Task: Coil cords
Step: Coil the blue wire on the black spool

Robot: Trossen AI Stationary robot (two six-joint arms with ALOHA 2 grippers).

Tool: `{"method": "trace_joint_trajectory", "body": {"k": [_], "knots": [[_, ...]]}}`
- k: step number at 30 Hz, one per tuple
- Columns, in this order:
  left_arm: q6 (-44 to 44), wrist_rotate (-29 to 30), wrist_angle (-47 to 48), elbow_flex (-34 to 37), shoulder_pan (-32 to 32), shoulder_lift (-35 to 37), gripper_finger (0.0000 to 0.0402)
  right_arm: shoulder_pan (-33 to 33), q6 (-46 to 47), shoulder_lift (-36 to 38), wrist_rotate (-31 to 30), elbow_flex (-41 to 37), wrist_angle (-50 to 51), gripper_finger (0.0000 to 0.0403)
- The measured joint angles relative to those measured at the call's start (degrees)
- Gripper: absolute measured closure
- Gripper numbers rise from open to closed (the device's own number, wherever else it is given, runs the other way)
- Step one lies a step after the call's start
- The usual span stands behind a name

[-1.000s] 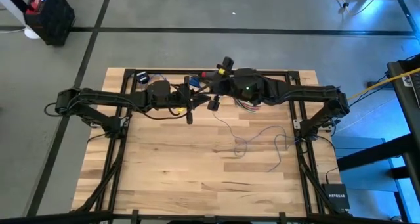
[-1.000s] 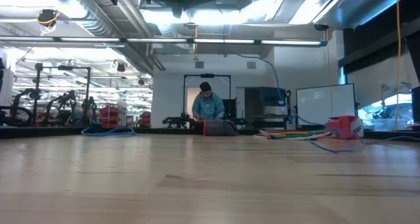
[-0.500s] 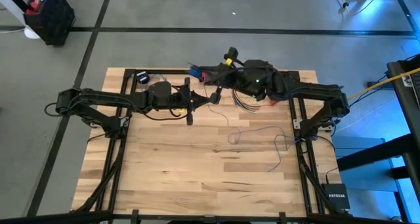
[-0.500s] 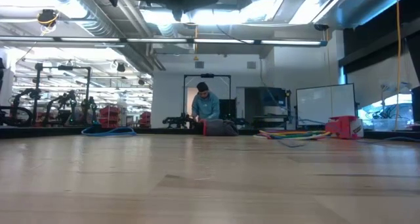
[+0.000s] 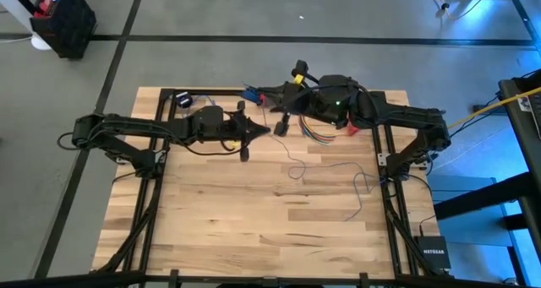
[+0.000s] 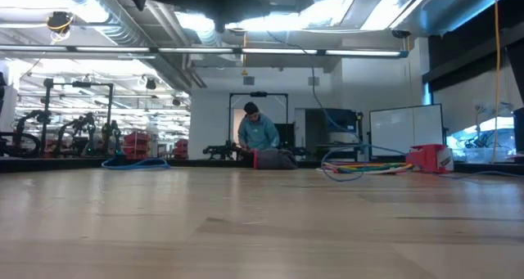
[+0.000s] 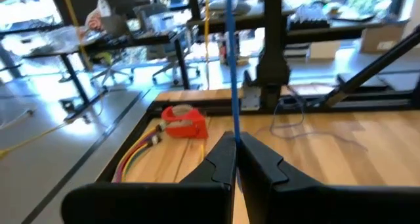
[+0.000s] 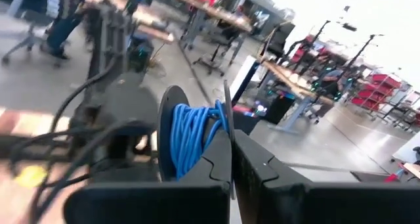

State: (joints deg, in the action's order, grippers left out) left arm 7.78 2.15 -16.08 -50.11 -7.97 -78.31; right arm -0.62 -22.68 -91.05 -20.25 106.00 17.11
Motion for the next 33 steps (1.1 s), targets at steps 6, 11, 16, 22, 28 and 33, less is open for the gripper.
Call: {"method": "trace_joint_trajectory", "body": {"k": [6,11,16,22,28,33], "knots": [[0.5,4.6,8.8,0.1,-1.8,2.1,0.0396,-4.6,0.6,0.0,-0.4,0.9,11.4,0.04],[1.3,5.2,14.6,0.2,-2.2,3.9,0.0396,-8.0,3.0,0.2,-2.1,1.0,25.6,0.04],[1.2,5.9,18.7,0.2,-2.3,5.3,0.0396,-9.6,5.8,0.0,-8.7,-1.3,36.1,0.04],[1.0,5.9,19.6,0.2,-2.3,5.3,0.0396,-9.2,9.0,-0.3,-11.4,-7.0,40.6,0.04],[1.0,5.7,18.7,0.2,-2.2,5.4,0.0396,-6.4,9.6,-0.4,-12.8,-15.0,38.2,0.04],[-0.2,5.5,16.5,0.2,-1.6,5.4,0.0396,-2.9,9.5,-0.5,-14.4,-22.5,29.5,0.04]]}}
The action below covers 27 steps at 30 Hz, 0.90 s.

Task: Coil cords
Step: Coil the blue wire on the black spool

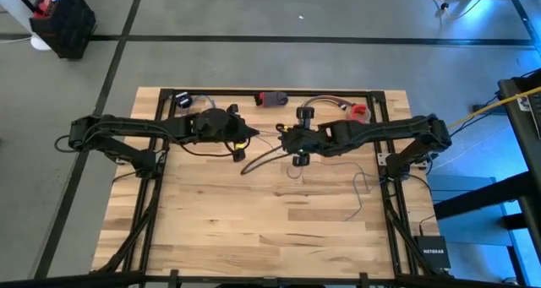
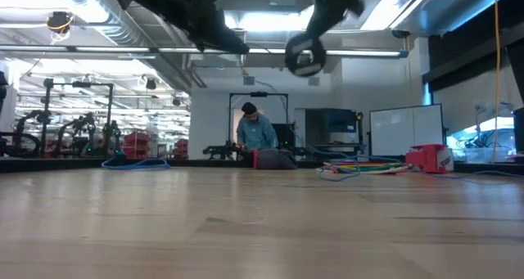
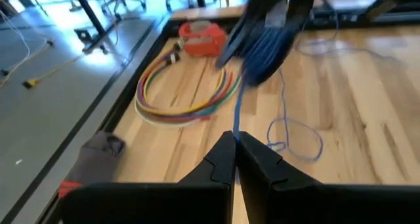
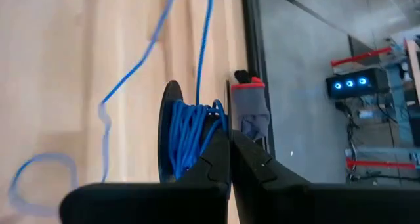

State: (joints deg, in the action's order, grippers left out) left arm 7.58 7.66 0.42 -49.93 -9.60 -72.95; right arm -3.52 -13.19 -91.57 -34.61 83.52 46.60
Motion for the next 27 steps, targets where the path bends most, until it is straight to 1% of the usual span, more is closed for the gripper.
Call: {"method": "trace_joint_trajectory", "body": {"k": [5,8,13,16,20,22,27], "knots": [[-1.5,-3.9,-5.4,-0.1,1.1,0.0,0.0396,3.3,-0.5,0.0,-0.8,-5.5,-12.4,0.04],[-2.3,-4.4,-7.7,-0.1,2.2,-0.8,0.0396,5.1,-0.5,0.0,-0.3,-7.1,-18.9,0.04],[-2.5,-4.5,-14.1,-0.1,3.1,-2.8,0.0396,7.4,-1.5,-0.1,4.5,-8.4,-31.1,0.04],[-2.6,-4.6,-14.6,-0.2,3.1,-3.7,0.0396,7.8,-2.3,-0.1,6.5,-8.7,-37.8,0.04],[-2.7,-4.5,-15.7,-0.2,2.7,-4.3,0.0396,7.6,-5.0,-0.1,7.5,-8.7,-46.6,0.04],[-2.7,-4.1,-16.2,-0.2,2.3,-4.3,0.0396,7.6,-5.7,-0.2,8.2,-8.0,-48.8,0.04],[-2.7,-3.7,-17.4,-0.4,1.9,-4.2,0.0396,7.7,-5.7,-0.2,12.6,-4.6,-53.2,0.04]]}}
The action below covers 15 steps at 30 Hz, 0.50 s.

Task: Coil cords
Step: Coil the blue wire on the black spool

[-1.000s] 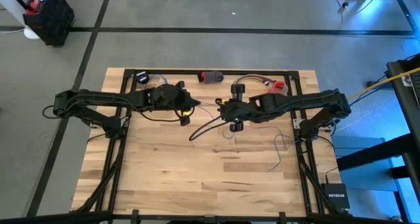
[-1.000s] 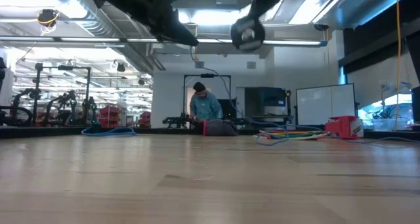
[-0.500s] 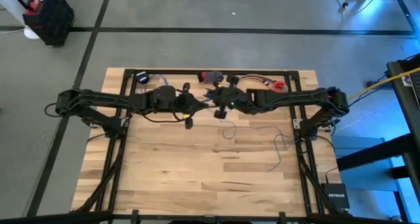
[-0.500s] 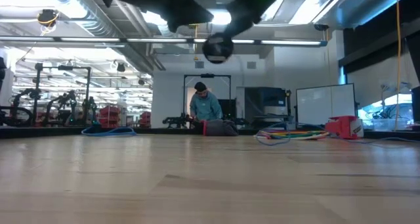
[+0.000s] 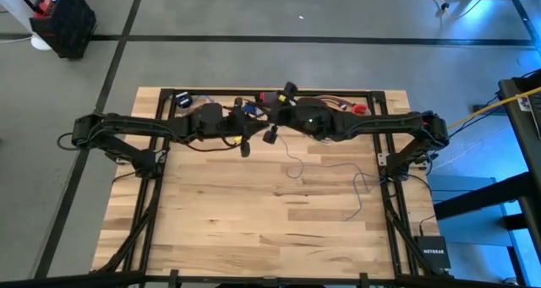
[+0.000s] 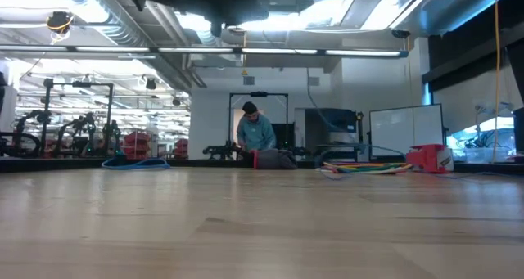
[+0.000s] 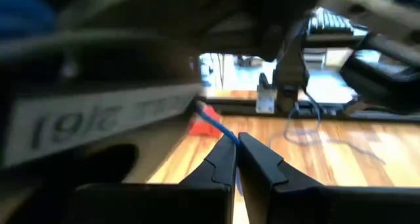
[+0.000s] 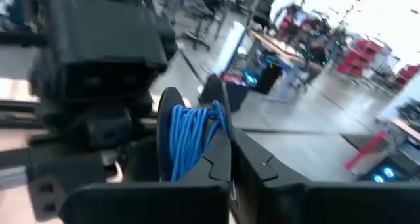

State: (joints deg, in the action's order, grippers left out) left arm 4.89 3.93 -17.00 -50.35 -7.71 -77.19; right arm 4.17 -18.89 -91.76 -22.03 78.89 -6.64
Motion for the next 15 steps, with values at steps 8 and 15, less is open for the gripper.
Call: {"method": "trace_joint_trajectory", "body": {"k": [8,15], "knots": [[1.0,-0.6,-1.0,-0.1,0.2,0.1,0.0396,0.0,-0.6,0.1,3.2,6.5,1.7,0.04],[1.5,-1.1,0.1,0.0,0.2,-0.1,0.0396,-0.1,-0.9,0.3,5.2,14.0,5.1,0.04]]}}
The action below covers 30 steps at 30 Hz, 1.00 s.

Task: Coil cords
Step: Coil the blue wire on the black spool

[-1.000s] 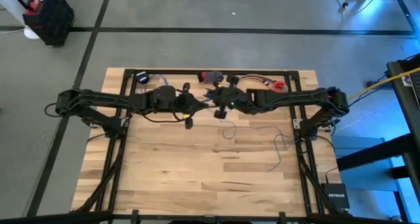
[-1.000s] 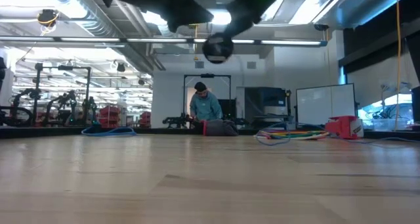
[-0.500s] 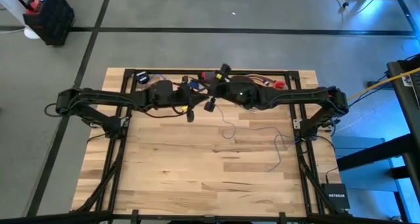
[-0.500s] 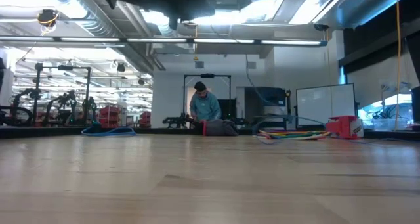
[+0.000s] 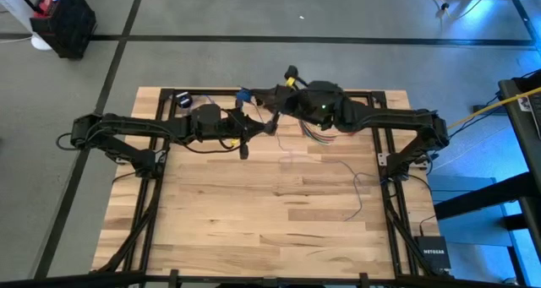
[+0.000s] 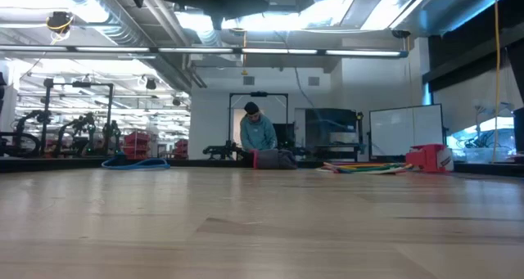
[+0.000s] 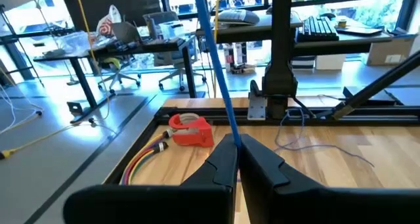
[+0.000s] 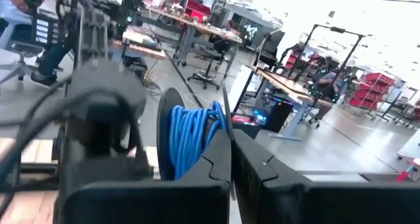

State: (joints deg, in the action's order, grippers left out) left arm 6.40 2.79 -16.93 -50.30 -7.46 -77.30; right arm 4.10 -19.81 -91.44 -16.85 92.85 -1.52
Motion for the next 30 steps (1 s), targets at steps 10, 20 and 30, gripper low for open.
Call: {"method": "trace_joint_trajectory", "body": {"k": [10,20,30], "knots": [[0.0,0.1,0.5,0.1,0.0,-0.1,0.0396,0.0,-0.1,0.0,0.1,9.4,9.5,0.04],[0.0,0.3,0.7,0.1,0.0,-0.2,0.0396,0.0,0.8,0.1,0.1,16.7,17.5,0.04],[-0.1,6.9,11.6,0.2,-3.3,0.5,0.0396,-6.4,3.0,0.2,0.1,18.2,35.8,0.04]]}}
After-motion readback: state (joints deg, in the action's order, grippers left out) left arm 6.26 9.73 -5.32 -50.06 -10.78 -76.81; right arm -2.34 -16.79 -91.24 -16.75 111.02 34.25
